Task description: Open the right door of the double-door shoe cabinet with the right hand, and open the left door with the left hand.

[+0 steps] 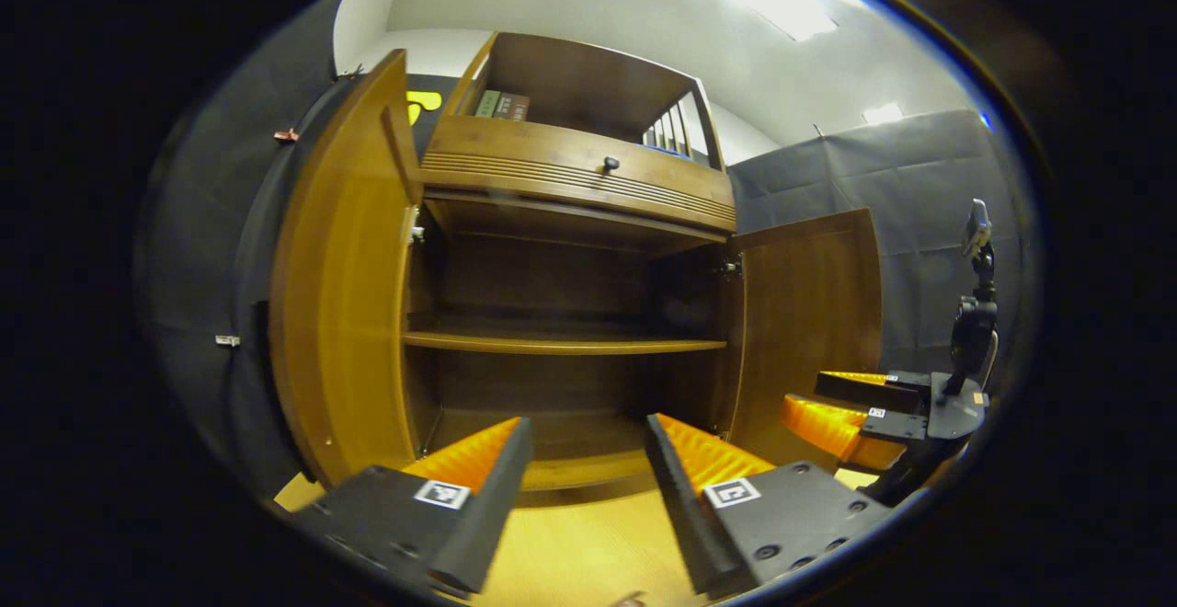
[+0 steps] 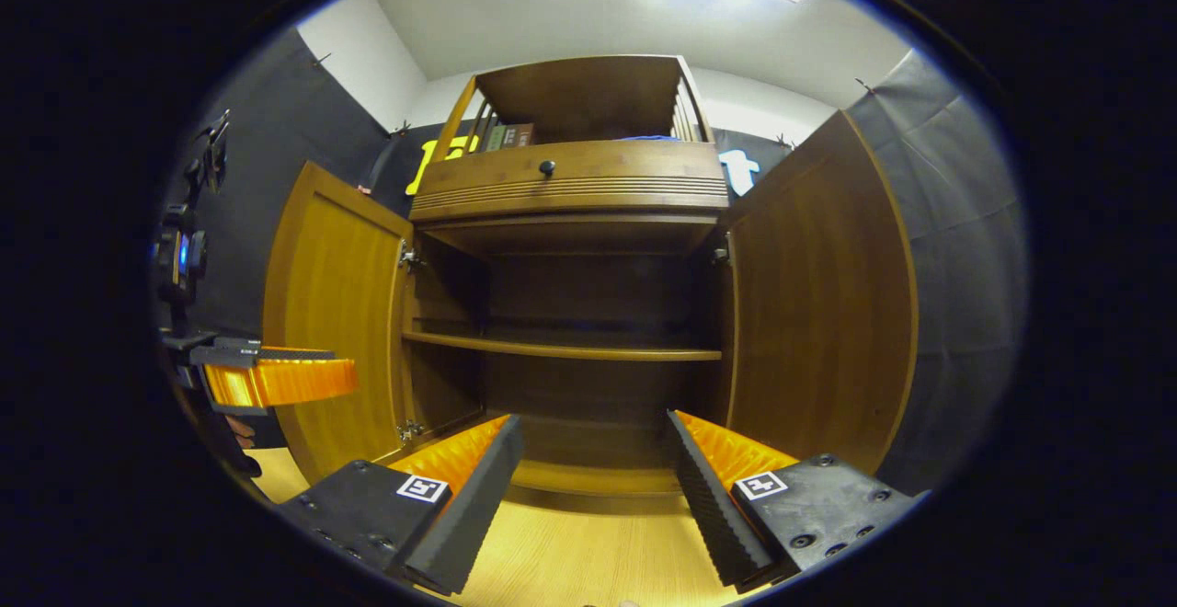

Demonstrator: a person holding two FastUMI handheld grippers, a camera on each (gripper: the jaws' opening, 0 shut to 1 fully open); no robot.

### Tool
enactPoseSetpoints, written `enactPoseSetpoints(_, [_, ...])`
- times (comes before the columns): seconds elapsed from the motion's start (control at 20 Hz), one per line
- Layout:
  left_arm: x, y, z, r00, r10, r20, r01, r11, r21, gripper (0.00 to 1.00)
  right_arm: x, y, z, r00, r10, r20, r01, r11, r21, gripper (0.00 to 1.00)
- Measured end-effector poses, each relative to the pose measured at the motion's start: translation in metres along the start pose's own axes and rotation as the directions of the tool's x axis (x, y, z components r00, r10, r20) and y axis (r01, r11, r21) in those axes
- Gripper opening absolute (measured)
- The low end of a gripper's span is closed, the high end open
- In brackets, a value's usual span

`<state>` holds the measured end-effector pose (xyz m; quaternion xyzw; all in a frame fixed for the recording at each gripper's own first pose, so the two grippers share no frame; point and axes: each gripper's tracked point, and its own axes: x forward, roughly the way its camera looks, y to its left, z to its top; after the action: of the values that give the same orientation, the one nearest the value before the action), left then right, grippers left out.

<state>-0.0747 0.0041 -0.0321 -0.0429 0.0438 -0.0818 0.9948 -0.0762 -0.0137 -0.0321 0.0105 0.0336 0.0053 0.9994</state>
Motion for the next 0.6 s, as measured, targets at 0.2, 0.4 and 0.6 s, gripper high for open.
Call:
enactPoseSetpoints(0.2, [0.016, -0.008, 0.0, 1.0, 0.005, 0.019, -0.005, 1.0, 0.009, 0.94, 0.003, -0.011, 0.003, 1.0, -0.012, 0.003, 0.012, 1.0, -0.009, 0.99])
enactPoseSetpoints(0.4, [0.028, -0.008, -0.003, 1.0, 0.026, 0.014, -0.026, 0.999, 0.029, 0.94, 0.007, -0.02, 0.003, 1.0, -0.015, -0.004, 0.015, 0.999, -0.036, 0.95])
enactPoseSetpoints(0.6, [0.037, -0.011, -0.006, 1.0, 0.022, 0.018, -0.022, 0.999, 0.024, 0.93, 0.009, -0.027, 0.004, 1.0, -0.016, -0.008, 0.016, 0.999, -0.031, 0.95])
